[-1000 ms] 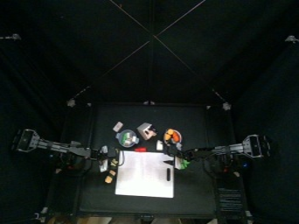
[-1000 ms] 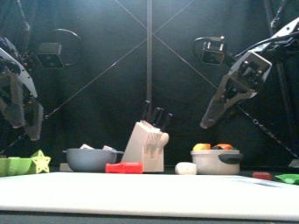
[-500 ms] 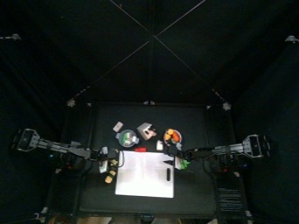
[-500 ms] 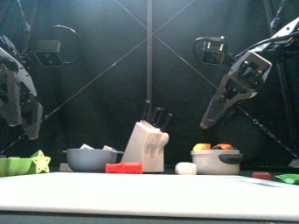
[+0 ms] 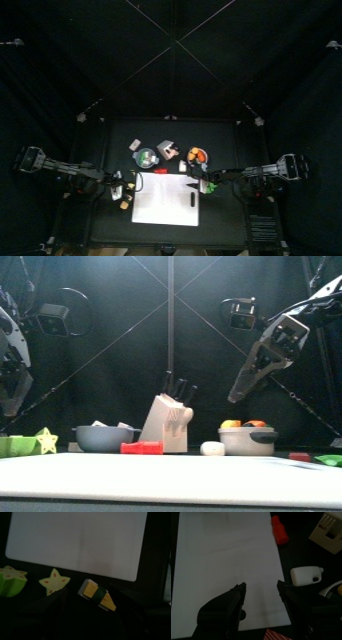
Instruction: Grab egg sushi
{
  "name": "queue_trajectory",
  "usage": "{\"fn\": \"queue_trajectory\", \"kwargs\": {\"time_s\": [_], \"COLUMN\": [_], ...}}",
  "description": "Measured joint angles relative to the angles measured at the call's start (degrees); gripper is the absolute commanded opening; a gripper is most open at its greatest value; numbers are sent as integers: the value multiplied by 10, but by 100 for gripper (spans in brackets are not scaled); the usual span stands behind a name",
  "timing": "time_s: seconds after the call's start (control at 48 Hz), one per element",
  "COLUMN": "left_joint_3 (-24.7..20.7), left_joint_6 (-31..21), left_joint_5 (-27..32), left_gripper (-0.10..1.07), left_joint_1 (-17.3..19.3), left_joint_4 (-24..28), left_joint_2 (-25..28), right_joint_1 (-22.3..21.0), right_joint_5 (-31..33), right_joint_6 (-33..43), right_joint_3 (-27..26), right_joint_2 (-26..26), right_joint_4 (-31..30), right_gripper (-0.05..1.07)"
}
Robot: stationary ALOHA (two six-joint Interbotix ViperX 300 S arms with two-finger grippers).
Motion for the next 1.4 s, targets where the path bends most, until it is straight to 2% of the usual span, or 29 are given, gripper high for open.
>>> {"fn": "queue_trajectory", "kwargs": {"time_s": [0.312,0.583,0.771,0.833,1.021,1.104,1.396], "left_joint_3": [-15,-58,-76,-80,-83,-83,-84], "left_joint_6": [-18,-93,-187,-235,-373,-410,-423], "left_joint_5": [22,56,131,151,161,162,149], "left_gripper": [98,98,98,98,99,99,99], "left_joint_1": [4,0,-19,-24,-40,-50,-62], "left_joint_4": [-72,-90,-58,-33,57,73,44], "left_joint_2": [6,41,69,74,80,84,123], "right_joint_1": [2,0,2,2,3,4,3], "right_joint_5": [0,15,24,25,28,28,28], "right_joint_6": [-1,-4,-4,-3,-3,-3,-3], "right_joint_3": [-7,-12,-12,-12,-12,-12,-14], "right_joint_2": [17,20,20,20,20,20,20], "right_joint_4": [0,-1,0,1,1,1,2], "right_gripper": [88,88,88,88,88,88,88]}}
